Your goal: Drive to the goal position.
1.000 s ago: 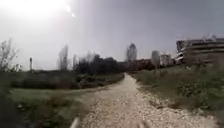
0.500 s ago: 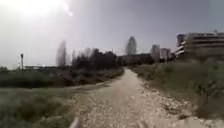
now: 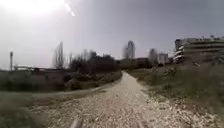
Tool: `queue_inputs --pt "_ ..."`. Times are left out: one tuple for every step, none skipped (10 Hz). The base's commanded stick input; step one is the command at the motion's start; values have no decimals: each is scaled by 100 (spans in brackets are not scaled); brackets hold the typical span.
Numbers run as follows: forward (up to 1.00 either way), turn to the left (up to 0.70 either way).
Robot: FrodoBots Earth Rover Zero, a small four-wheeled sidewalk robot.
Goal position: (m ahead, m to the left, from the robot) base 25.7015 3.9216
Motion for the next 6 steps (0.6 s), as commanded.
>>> queue_inputs --pt "100 0" --pt "100 -29" --pt "100 -37" --pt "100 -40" --pt "100 -9" --pt "100 0"
